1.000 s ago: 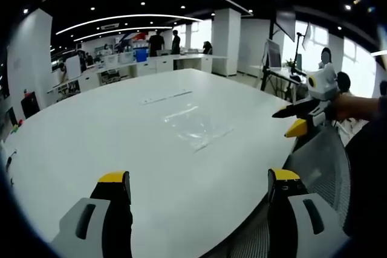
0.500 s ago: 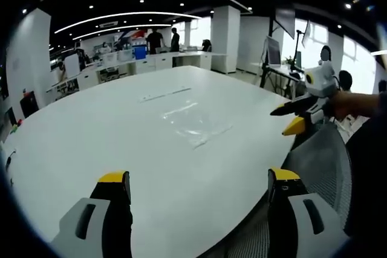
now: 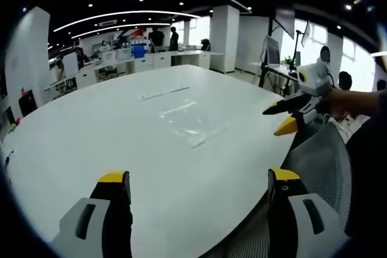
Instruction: Open the resealable bag by pulling the two sides of the seal apart until the entire bag opening is separated and visibly accessible.
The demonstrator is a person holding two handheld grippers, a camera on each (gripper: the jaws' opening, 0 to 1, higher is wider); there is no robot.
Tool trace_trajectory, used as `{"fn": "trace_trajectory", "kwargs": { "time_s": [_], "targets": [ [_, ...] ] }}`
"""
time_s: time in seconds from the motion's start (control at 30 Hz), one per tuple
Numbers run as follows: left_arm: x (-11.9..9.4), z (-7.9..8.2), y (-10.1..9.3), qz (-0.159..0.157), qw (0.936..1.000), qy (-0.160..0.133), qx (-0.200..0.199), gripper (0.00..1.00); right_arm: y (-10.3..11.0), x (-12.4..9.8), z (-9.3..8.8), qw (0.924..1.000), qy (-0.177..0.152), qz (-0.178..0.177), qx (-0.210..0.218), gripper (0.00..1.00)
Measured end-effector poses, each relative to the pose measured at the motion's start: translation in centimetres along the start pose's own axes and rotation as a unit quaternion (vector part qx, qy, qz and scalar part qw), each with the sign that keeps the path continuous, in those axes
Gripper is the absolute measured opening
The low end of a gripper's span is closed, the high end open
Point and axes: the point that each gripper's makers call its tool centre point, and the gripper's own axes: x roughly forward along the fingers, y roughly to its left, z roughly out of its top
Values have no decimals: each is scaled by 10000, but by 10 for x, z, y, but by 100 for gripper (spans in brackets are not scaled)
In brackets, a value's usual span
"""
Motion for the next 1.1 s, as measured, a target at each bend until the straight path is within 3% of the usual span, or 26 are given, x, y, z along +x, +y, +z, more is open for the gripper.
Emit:
{"fn": "trace_trajectory", "kwargs": {
  "time_s": [0.33,0.43,0.63,1.1],
  "targets": [
    [1,-3,0,-19,9999,23,-97,92,-4,17,9,9998,-45,191,59,64],
    [4,-4,1,25,9996,188,191,92,-2,23,10,9995,-78,259,129,62],
    [10,3,-4,-82,9997,118,190,92,4,36,14,9990,-90,413,132,60],
    [11,5,1,-101,9998,129,144,92,3,67,28,9960,63,628,-637,54]
  ]
}}
